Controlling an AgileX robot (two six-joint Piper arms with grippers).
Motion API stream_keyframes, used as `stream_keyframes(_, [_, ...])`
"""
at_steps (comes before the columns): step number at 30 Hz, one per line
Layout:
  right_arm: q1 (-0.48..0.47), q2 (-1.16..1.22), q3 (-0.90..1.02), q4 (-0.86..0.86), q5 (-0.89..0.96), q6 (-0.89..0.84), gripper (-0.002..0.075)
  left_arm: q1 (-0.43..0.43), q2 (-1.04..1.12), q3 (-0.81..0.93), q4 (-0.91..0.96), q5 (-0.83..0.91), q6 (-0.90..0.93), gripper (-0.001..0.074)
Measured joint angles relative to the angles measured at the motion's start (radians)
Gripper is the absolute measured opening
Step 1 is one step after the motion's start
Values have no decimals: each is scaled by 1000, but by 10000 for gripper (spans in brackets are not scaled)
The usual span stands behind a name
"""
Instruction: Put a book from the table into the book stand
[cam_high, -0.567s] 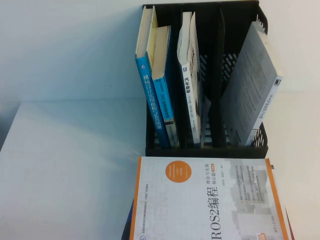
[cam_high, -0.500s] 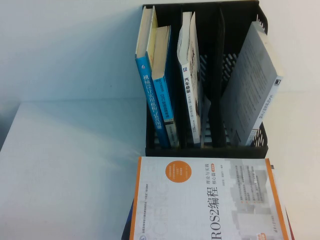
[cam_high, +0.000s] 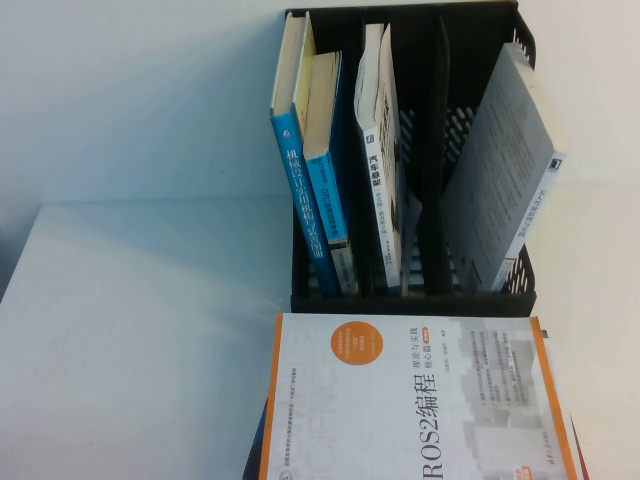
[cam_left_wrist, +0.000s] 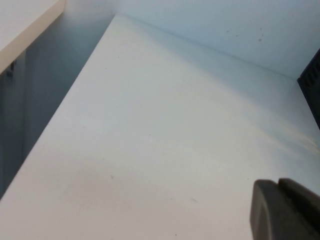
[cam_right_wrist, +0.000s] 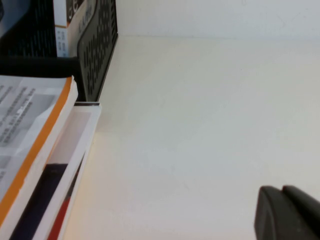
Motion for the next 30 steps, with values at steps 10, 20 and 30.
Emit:
stream_keyframes(10, [0, 0, 0, 0, 0, 0, -3, 0, 0, 0, 71, -6, 49, -4])
stream_keyframes(20, [0, 0, 0, 0, 0, 0, -3, 0, 0, 0, 80, -8, 55, -4])
stream_keyframes(30, [0, 0, 0, 0, 0, 0, -3, 0, 0, 2, 80, -28, 56, -4])
